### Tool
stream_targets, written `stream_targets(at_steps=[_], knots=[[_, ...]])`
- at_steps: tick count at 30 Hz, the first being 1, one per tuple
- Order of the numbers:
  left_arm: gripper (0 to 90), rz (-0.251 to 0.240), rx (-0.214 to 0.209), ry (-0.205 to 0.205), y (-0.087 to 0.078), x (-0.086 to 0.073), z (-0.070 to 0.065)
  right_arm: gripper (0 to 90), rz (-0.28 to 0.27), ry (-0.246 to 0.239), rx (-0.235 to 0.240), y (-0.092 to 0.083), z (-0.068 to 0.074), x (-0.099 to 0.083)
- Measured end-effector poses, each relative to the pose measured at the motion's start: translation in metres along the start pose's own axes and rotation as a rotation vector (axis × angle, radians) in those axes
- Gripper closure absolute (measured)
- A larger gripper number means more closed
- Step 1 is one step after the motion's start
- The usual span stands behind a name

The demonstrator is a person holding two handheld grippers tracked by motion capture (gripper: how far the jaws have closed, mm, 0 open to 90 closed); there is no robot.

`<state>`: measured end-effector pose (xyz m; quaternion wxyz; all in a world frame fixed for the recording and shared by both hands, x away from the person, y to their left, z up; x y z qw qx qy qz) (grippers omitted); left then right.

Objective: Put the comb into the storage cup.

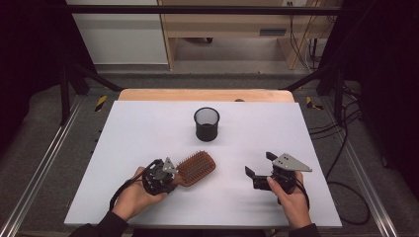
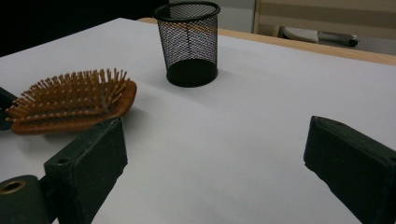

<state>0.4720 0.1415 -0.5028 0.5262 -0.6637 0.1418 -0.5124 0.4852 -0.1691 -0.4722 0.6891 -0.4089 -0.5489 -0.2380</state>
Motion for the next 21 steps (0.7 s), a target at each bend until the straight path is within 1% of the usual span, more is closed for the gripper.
stream_targets(at_steps=[3, 7, 10, 15, 19, 21], knots=[[72.8, -0.056, 0.019, 0.006, -0.001, 0.009, 0.001, 5.9, 0.0, 0.011, 0.01, 0.0, 0.003, 0.0], [72.8, -0.112, 0.017, 0.02, 0.003, 0.02, 0.001, 5.5, 0.0, 0.04, 0.035, 0.004, 0.008, 0.0], [72.8, -0.153, 0.008, 0.017, 0.006, 0.028, 0.0, 5.5, -0.005, 0.075, 0.058, 0.007, 0.014, 0.001], [72.9, -0.181, 0.016, 0.024, 0.007, 0.035, 0.001, 5.7, -0.004, 0.115, 0.099, 0.016, 0.024, 0.001], [72.9, -0.199, 0.021, 0.027, 0.005, 0.035, -0.001, 5.7, -0.007, 0.168, 0.157, 0.026, 0.038, 0.002], [72.9, -0.207, 0.023, 0.026, 0.003, 0.035, -0.002, 5.4, -0.002, 0.165, 0.177, 0.029, 0.044, 0.002]])
Point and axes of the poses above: each handheld gripper's, and its own axes: y roughly forward along the jaws, x roughly out of its top, z roughly to its left, the point moved 7 cm from there along y, roughly forward along the jaws, and after that the axes turned 3 degrees about -z, right-handed, at the moved point
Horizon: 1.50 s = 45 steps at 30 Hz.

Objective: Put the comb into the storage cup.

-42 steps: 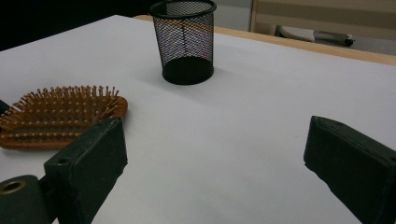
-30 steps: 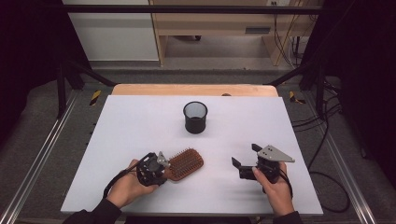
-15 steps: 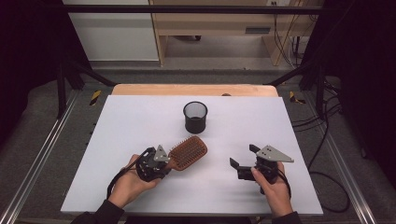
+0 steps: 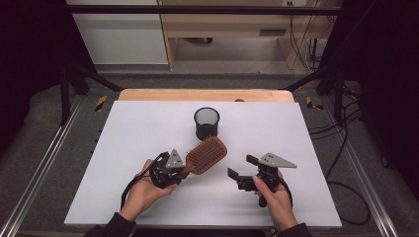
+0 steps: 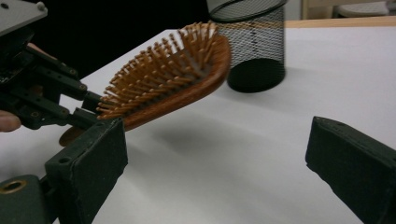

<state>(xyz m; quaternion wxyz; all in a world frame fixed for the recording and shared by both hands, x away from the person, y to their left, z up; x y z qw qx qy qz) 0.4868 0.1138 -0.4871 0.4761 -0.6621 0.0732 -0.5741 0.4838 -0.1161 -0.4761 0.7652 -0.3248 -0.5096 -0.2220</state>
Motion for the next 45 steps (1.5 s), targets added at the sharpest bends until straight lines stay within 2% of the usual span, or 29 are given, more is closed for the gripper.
stream_targets(at_steps=[5, 8, 13, 22, 26, 29, 36, 45], knots=[[72.9, -0.029, 0.005, -0.001, -0.003, 0.004, -0.001, 4.8, 0.018, 0.026, 0.054, 0.012, 0.014, -0.005], [72.9, -0.04, 0.006, 0.005, -0.004, 0.007, -0.005, 4.5, 0.038, 0.051, 0.106, 0.019, 0.022, -0.009], [72.9, -0.059, 0.006, 0.009, -0.006, 0.01, -0.01, 4.9, 0.046, 0.068, 0.139, 0.029, 0.029, -0.01], [72.9, -0.059, -0.01, 0.013, -0.003, 0.01, -0.016, 4.7, 0.04, 0.086, 0.168, 0.038, 0.034, -0.007], [72.9, -0.071, -0.009, 0.017, -0.003, 0.012, -0.02, 4.8, 0.033, 0.111, 0.179, 0.043, 0.035, -0.006], [72.9, -0.077, -0.011, 0.021, -0.004, 0.015, -0.024, 4.8, 0.039, 0.109, 0.19, 0.045, 0.037, -0.006], [72.9, -0.088, -0.015, 0.031, -0.002, 0.017, -0.03, 5.1, 0.013, 0.132, 0.201, 0.044, 0.037, -0.002], [72.9, -0.096, -0.017, 0.048, -0.003, 0.021, -0.037, 4.5, -0.01, 0.133, 0.207, 0.04, 0.036, 0.002]])
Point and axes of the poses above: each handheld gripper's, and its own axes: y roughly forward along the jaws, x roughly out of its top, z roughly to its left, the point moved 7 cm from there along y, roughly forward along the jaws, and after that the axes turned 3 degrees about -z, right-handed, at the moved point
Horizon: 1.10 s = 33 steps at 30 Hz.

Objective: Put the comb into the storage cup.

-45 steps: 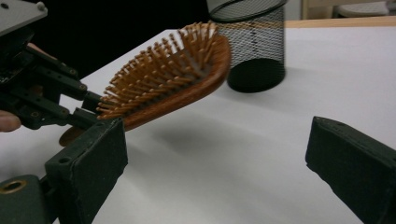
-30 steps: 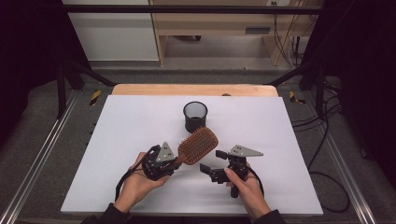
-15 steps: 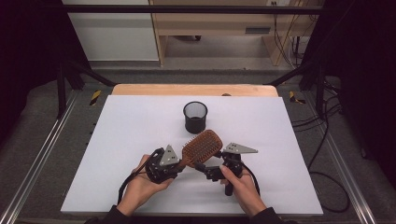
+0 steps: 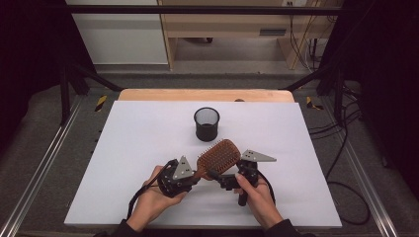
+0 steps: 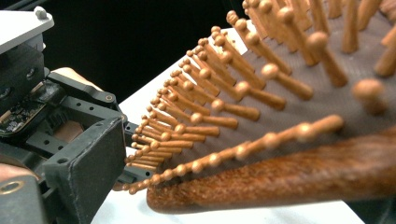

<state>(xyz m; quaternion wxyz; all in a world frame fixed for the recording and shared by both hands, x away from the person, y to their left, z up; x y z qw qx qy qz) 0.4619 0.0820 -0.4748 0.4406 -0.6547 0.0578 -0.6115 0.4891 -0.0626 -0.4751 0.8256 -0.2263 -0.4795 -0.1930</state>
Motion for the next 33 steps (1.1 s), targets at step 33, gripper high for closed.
stream_targets(at_steps=[33], knots=[[72.9, -0.032, 0.033, 0.016, -0.003, 0.002, 0.003, 24.6, -0.118, 0.139, 0.027, -0.013, -0.011, 0.039]])
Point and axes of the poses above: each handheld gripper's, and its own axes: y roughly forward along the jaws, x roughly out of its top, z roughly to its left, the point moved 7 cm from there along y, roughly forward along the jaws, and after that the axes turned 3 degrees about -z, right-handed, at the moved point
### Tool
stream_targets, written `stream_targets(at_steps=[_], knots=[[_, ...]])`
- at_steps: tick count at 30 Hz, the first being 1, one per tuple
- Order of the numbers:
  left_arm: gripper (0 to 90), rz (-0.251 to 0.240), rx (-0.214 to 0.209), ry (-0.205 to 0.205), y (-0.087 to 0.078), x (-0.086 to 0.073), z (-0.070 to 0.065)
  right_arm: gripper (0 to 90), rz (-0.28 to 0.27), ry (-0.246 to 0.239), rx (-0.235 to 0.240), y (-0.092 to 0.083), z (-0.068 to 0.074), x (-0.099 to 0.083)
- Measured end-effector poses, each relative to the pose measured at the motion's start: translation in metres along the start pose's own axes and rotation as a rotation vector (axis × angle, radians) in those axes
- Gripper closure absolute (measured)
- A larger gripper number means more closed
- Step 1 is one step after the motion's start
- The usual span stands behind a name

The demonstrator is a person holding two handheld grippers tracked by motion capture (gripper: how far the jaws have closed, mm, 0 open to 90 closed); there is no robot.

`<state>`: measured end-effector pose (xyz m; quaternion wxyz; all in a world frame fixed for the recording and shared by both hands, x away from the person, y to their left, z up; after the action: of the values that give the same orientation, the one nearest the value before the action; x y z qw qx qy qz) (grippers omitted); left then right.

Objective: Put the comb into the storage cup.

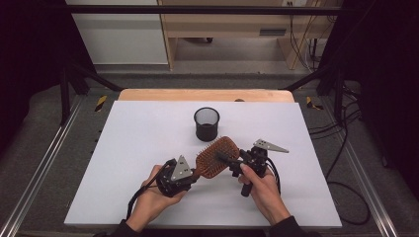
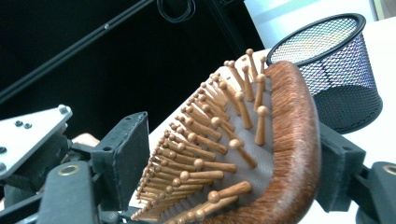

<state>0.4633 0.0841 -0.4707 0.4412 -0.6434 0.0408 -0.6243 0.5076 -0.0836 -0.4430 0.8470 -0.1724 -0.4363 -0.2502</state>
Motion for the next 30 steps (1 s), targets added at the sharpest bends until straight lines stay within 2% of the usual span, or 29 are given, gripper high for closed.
stream_targets(at_steps=[8, 14, 21, 30], knots=[[72.9, -0.017, 0.019, 0.005, -0.001, 0.001, 0.002, 28.8, -0.034, 0.063, 0.019, 0.0, 0.002, 0.005], [73.0, -0.03, 0.027, -0.022, -0.002, 0.0, 0.005, 35.3, -0.052, 0.085, 0.012, 0.006, 0.005, 0.009], [73.0, -0.044, 0.048, -0.042, -0.005, -0.002, 0.01, 38.8, -0.065, 0.083, -0.003, 0.015, 0.01, 0.013], [73.0, -0.066, 0.06, -0.066, -0.01, 0.0, 0.015, 40.3, -0.042, 0.073, -0.008, 0.025, 0.019, 0.019]])
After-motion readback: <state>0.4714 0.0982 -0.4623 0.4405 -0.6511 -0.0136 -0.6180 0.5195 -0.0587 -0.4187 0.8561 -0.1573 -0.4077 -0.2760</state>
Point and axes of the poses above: each handheld gripper's, and its own axes: y roughly forward along the jaws, x roughly out of its top, z roughly to its left, the point moved 7 cm from there along y, roughly forward along the jaws, and after that the axes turned 3 degrees about -z, right-handed, at the moved point
